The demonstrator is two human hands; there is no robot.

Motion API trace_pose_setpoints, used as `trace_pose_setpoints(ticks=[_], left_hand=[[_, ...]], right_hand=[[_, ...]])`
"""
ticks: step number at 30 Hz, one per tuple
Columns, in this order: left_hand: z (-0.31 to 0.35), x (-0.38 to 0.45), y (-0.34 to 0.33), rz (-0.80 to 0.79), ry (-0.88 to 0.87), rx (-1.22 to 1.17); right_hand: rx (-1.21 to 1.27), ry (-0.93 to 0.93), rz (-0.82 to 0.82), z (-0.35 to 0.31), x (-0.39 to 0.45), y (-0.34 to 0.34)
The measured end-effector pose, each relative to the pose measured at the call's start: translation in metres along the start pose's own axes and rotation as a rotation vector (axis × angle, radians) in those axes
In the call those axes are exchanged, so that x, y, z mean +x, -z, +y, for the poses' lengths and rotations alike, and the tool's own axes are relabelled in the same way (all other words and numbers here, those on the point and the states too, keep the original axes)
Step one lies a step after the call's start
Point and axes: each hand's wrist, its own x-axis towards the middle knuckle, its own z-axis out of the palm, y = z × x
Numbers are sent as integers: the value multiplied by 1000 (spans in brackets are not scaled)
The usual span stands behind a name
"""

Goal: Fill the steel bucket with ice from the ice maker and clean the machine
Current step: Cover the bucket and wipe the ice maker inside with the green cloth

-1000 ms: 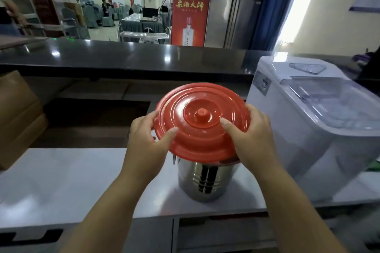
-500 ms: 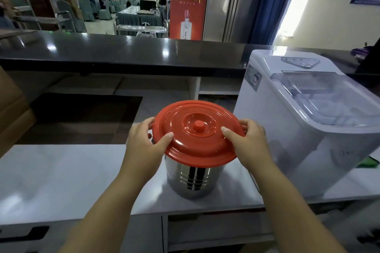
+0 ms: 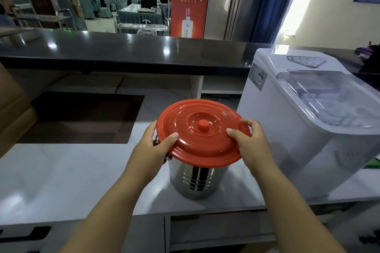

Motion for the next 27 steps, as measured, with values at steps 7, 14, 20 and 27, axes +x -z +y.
trace_pose_setpoints(ticks=[7,14,20,27], left_hand=[[-1,3,10,38,-34,-45],[-8,11,38,81,-42,-23],[-12,18,54,69,-15,-27],[-17,12,54,114,36,41]], right_hand=[[25,17,-15,-1,-1,-15],[24,52,-51,-8,-7,-41],[-7,74,-59,-12,-11,-57],[-37,86,-59,-14,-14,-56]])
